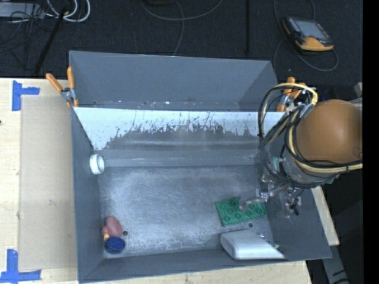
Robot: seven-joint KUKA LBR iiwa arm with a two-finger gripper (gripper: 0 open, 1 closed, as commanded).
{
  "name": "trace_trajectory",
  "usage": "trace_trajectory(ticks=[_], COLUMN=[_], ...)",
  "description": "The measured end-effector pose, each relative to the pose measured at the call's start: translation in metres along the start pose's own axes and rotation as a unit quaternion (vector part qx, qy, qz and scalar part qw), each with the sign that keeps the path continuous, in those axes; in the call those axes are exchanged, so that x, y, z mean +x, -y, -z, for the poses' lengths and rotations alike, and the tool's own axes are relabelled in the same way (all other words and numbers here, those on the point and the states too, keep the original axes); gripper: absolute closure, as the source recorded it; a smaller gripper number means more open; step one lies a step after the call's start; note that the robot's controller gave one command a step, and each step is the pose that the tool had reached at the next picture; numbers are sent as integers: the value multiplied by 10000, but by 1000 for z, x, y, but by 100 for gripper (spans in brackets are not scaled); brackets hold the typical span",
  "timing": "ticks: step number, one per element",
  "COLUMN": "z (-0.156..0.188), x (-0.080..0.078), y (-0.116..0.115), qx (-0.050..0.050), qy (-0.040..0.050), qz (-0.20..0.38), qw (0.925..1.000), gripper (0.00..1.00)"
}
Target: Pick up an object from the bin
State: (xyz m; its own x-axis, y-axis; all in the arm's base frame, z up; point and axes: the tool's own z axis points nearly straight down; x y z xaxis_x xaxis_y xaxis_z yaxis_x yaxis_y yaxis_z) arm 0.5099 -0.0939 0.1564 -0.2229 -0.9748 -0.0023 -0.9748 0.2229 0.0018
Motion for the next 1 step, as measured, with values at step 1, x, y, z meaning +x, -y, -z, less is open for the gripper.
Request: trace_trajectory(ticks=[1], z=[-87], x=[-46], y=[42], qx=[-12], qy=[11], qz=[265], qw=[9996], gripper=[0])
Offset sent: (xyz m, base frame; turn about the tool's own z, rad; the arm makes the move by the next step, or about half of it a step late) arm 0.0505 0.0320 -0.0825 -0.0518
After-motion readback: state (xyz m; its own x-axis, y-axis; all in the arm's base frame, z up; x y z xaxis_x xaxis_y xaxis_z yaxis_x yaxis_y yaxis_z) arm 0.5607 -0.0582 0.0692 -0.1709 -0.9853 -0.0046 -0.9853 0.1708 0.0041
